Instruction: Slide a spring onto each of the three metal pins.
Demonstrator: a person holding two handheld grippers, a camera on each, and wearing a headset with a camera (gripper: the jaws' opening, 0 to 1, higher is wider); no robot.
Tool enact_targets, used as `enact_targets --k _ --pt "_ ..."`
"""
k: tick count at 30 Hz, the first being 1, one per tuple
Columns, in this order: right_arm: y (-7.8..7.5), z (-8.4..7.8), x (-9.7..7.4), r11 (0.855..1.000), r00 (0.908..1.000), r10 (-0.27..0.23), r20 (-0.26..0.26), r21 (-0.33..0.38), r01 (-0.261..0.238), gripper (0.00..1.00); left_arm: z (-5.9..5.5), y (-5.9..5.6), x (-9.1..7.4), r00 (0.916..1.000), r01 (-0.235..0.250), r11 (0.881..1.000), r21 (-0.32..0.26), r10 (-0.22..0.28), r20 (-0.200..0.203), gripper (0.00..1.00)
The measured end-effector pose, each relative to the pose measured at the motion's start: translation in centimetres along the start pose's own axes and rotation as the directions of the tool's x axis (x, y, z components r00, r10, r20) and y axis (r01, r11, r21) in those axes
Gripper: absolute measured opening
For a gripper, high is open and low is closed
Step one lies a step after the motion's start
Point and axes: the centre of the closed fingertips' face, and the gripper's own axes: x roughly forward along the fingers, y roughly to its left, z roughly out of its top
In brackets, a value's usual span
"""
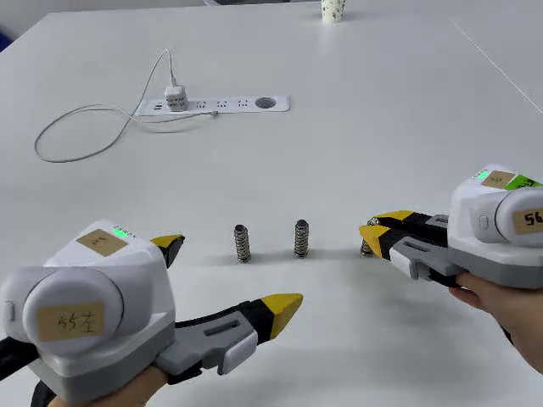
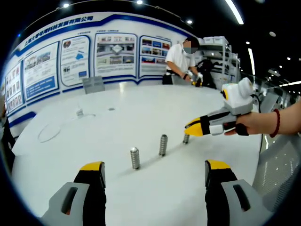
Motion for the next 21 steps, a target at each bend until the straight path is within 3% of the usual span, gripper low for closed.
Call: enact_targets --k 12,21 --pt "0.6 1.1 -1.7 1.000 0.9999 0.016 -0.002 0.021 -0.016 0.31 0.1 1.1 -0.3 0.9998 -0.012 1.000 0.002 0.012 -0.015 0.88" --pt "1.1 1.2 -3.4 0.997 0.9981 0.044 -0.042 0.060 -0.042 0.50 0.0 1.6 -0.4 0.9996 -0.004 1.000 0.003 0.004 -0.027 0.90"
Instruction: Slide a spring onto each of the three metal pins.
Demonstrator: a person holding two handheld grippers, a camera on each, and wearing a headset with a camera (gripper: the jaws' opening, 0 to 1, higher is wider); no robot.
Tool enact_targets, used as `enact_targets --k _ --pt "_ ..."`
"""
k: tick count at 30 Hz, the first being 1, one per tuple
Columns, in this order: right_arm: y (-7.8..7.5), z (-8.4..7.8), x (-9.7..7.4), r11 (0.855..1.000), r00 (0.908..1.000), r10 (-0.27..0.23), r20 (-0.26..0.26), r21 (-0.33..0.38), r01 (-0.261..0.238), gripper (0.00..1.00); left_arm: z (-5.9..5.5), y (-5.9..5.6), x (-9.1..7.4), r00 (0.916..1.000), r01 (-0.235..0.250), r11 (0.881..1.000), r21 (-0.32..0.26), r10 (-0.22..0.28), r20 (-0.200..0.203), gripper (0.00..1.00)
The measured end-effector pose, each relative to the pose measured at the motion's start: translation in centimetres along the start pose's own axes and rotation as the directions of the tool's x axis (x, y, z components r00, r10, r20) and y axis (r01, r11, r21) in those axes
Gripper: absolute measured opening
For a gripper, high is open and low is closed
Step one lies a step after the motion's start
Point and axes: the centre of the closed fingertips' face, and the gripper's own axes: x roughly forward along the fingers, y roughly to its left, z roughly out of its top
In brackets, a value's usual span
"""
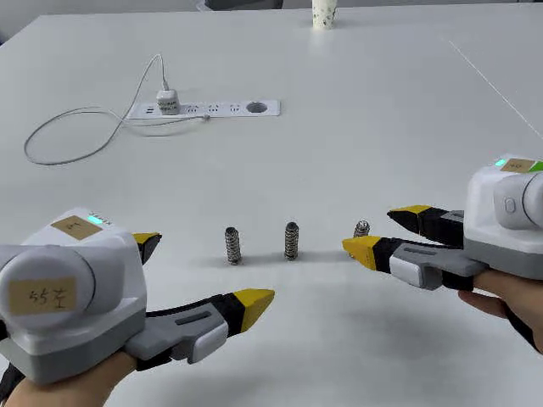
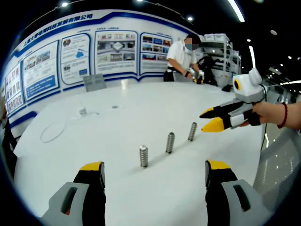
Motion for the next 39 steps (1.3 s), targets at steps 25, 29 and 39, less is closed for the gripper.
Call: enact_targets --k 25,29,39 --pt "1.8 -1.4 -4.0 0.998 0.9979 0.049 -0.043 0.031 -0.047 0.78 -0.5 -0.2 -1.8 0.9993 0.036 0.999 -0.021 -0.036 -0.005 1.00" --pt "2.3 -1.9 -4.5 0.998 0.9974 0.056 -0.046 0.034 -0.055 0.80 -0.5 -0.1 -2.1 0.9995 0.032 0.999 -0.017 -0.032 0.004 1.00" --pt "2.9 -1.9 -5.3 0.996 0.9970 0.077 -0.007 0.044 -0.076 0.87 -1.0 -0.2 -2.7 0.9995 0.031 0.999 -0.021 -0.031 -0.009 1.00"
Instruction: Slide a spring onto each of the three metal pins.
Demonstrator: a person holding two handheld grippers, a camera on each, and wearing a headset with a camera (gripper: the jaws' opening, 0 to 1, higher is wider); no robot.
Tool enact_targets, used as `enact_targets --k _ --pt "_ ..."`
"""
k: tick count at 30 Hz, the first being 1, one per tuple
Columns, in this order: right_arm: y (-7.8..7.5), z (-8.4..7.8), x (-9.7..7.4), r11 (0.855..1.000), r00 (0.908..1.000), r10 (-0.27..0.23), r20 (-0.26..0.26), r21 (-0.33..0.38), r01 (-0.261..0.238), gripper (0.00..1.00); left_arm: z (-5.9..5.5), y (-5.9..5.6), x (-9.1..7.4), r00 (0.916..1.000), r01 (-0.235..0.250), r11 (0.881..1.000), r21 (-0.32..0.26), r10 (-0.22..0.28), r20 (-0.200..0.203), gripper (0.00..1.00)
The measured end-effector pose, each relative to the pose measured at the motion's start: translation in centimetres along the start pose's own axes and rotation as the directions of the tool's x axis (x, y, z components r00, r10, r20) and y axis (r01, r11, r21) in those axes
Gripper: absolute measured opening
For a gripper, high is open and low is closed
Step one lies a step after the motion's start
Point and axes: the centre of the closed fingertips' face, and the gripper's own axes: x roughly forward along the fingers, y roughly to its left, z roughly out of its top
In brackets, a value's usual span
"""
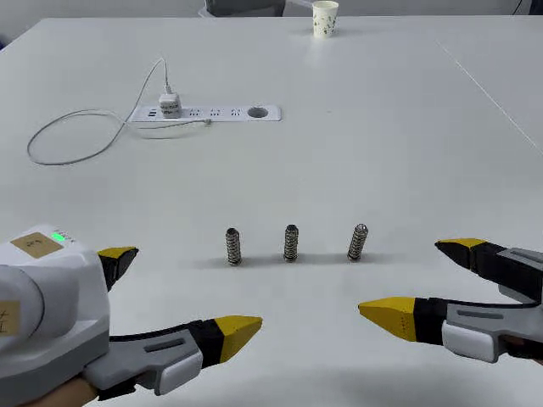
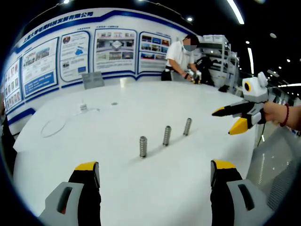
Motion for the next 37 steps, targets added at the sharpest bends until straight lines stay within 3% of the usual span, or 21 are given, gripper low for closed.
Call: enact_targets --k 13,37 --pt "0.04 -0.97 -0.43 1.000 0.9992 -0.019 -0.036 -0.012 0.019 0.91 -0.27 -0.16 -0.45 1.0000 0.001 1.000 -0.015 -0.001 -0.001 1.00" --pt "0.32 -0.64 -0.71 0.999 0.9991 -0.031 -0.028 -0.013 0.031 0.90 -0.68 -0.16 -0.75 0.9999 -0.004 1.000 -0.014 0.004 -0.015 1.00"
